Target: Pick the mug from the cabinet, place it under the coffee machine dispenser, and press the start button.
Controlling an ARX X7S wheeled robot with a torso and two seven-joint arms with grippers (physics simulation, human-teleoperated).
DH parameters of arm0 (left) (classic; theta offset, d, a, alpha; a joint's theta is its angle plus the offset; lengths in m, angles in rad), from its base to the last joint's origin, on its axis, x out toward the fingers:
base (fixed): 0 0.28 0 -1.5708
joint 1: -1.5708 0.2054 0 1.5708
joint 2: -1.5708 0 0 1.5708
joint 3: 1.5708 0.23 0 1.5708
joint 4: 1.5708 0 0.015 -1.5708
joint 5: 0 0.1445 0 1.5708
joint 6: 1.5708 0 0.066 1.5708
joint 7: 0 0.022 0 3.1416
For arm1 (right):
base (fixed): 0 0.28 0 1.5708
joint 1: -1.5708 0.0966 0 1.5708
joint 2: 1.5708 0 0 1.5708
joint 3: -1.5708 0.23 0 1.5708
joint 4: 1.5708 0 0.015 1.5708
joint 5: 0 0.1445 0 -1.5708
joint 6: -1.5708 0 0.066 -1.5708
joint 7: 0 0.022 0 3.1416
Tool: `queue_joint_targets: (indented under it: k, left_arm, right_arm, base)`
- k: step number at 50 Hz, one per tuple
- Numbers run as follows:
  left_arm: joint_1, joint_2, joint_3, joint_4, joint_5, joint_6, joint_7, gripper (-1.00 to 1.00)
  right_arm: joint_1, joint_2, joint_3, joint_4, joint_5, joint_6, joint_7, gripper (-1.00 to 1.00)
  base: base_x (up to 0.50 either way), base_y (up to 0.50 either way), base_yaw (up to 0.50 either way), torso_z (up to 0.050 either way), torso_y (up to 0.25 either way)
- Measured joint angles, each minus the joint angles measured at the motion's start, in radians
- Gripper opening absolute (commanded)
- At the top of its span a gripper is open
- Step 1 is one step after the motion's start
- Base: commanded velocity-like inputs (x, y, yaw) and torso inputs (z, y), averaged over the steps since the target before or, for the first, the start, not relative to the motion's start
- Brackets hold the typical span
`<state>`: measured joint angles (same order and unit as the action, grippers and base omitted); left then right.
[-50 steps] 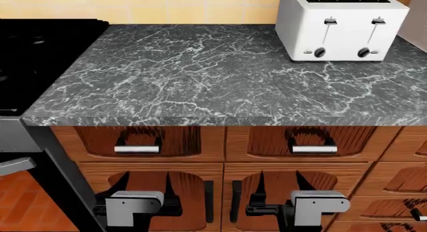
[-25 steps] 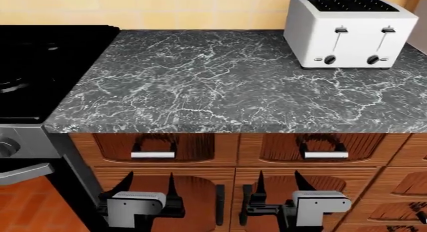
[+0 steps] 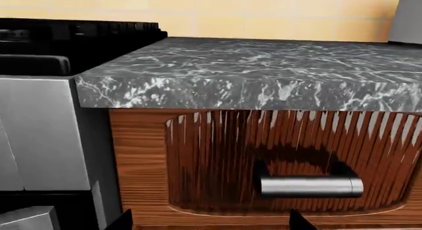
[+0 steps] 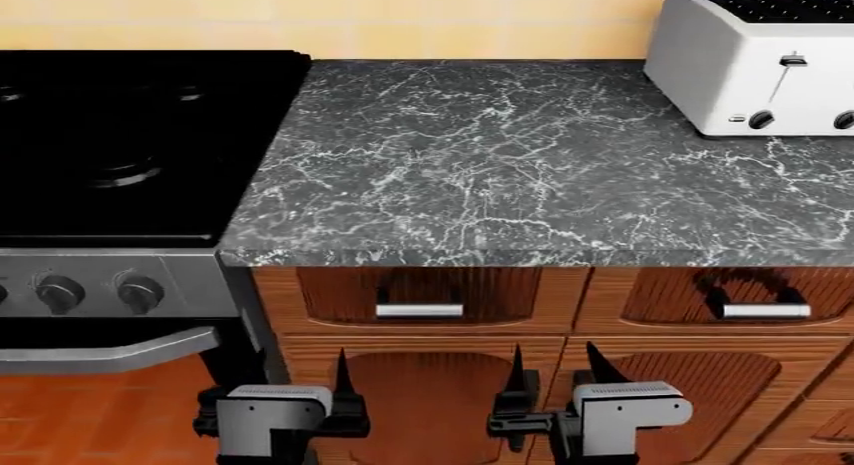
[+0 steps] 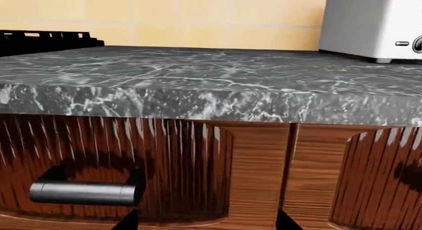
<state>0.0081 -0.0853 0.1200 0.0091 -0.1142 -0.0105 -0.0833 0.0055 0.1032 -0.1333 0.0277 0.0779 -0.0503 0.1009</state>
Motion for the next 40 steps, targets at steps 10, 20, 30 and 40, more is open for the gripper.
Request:
queue_joint_targets:
  k: [10, 20, 30, 40]
  left_arm:
    - [-0.006, -0.009, 0.019, -0.011, 0.006, -0.005, -0.025, 1.00]
    - [-0.003, -0.028, 0.038, 0.009, -0.013, -0.015, -0.019, 1.00]
    - [-0.292, -0.086, -0.027, 0.241, -0.150, -0.319, -0.100, 1.00]
    - [-1.115, -0.061, 0.052, -0.404, -0.008, -0.216, -0.220, 1.00]
  right_arm:
    - [0.001, 0.010, -0.013, -0.004, 0.006, 0.002, 0.011, 1.00]
    - [0.000, 0.017, -0.022, -0.021, 0.021, 0.012, 0.019, 1.00]
    - [0.258, 0.130, 0.007, -0.492, 0.147, 0.477, 0.124, 1.00]
    - [1.259, 0.206, -0.166, -0.101, 0.283, 0.759, 0.038, 1.00]
  base:
    - [0.00, 0.50, 0.00, 0.000, 0.000]
    - [0.00, 0.37, 0.00, 0.000, 0.000]
    - [0.00, 0.00, 0.00, 0.000, 0.000]
    - [0.00, 0.00, 0.00, 0.000, 0.000]
